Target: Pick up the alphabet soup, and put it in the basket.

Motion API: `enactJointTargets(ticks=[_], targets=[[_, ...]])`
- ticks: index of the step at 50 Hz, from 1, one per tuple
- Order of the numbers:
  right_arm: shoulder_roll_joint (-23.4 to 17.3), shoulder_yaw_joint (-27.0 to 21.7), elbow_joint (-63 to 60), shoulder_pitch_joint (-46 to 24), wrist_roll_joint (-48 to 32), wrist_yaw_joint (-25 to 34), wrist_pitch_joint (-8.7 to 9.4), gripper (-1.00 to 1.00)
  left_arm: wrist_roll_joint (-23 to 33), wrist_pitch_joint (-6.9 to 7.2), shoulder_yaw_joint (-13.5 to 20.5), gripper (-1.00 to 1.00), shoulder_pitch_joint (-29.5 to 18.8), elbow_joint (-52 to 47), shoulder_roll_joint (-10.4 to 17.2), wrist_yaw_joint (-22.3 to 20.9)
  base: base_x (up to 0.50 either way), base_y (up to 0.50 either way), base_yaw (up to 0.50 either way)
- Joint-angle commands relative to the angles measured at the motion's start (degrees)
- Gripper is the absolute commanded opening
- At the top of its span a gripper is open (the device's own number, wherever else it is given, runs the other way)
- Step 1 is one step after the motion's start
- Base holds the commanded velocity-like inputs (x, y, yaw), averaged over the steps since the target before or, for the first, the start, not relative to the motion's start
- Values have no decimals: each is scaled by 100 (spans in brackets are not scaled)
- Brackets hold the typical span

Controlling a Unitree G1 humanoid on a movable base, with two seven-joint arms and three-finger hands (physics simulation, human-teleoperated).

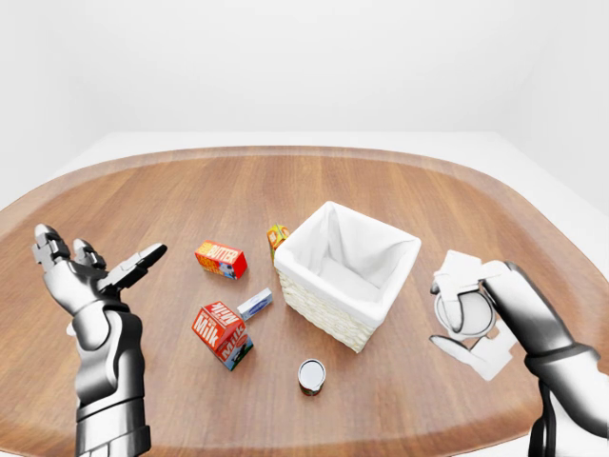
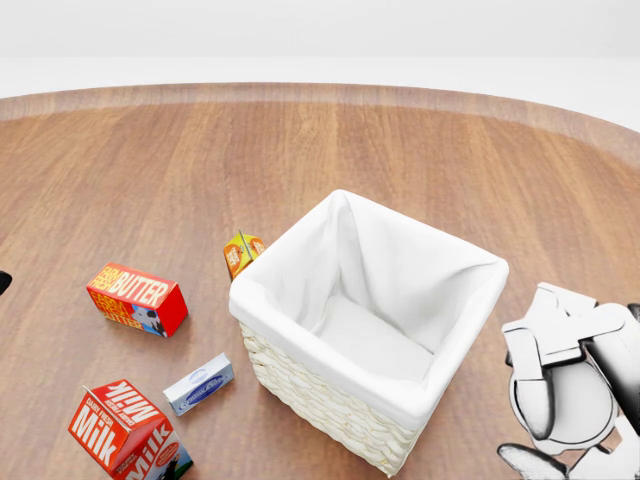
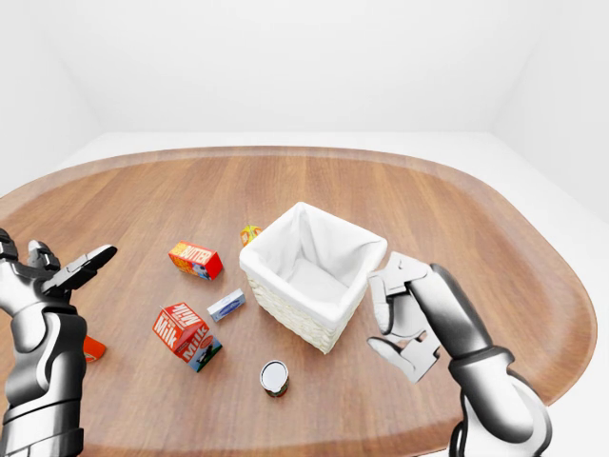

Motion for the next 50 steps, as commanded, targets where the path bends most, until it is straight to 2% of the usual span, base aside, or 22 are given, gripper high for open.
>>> enactJointTargets(ticks=[1,4,5,9,13,16,21,25,32,36,37,43,44,45,47,49,50], targets=[[-481,291,-434,-764,-106,0,0,-100,-4,16,0,100,6,-14,4,9,0,0,0],[-633,421,-548,-1048,-107,0,0,-100,10,-36,-8,100,-13,56,-1,-8,0,0,0],[-672,454,-535,-1143,-85,0,0,-100,-1,22,-5,100,19,-34,0,14,0,0,0],[-763,528,-454,-1446,73,0,0,-100,-10,98,20,100,58,-150,-9,22,0,0,0],[-901,807,-391,-1814,224,0,0,-100,5,57,19,100,33,-80,-15,-5,0,0,0],[-991,977,-337,-2010,319,0,0,-100,21,-76,-3,100,-30,117,-7,-46,0,0,0],[-1056,1068,-361,-2326,507,0,0,-100,4,-42,-15,100,-11,64,5,-23,0,0,0],[-1077,1265,-253,-2462,619,0,0,-100,16,-97,-31,100,-37,144,6,-33,0,0,0],[-792,1321,604,-2814,1232,-194,0,-100,9,19,-13,100,21,-27,-6,-3,0,0,0],[-707,1438,930,-3064,1664,-373,0,-100,27,-73,-20,100,-25,116,-9,-37,0,0,0],[-644,1405,1024,-3149,1803,-427,0,-100,19,-55,-20,100,-18,92,-4,-27,0,0,0],[-631,1462,1680,-3553,2417,-755,0,-100,-8,63,-3,100,30,-63,-2,5,0,0,0],[-565,1382,2055,-3773,2412,-1026,0,-100,-14,90,3,100,43,-100,-7,9,0,0,0],[-627,1403,2194,-3809,2571,-952,0,-100,-13,101,8,100,49,-118,-11,9,0,0,0],[-616,1275,2562,-4008,2815,-1054,0,-100,-11,99,14,100,41,-104,-13,-2,0,0,0],[-663,1306,2838,-4162,2864,-1348,0,-100,-13,103,17,100,29,-91,-9,-4,0,0,0],[-728,1406,3013,-4187,2925,-1314,0,-100,-10,85,16,100,22,-66,-9,-12,0,0,0]])
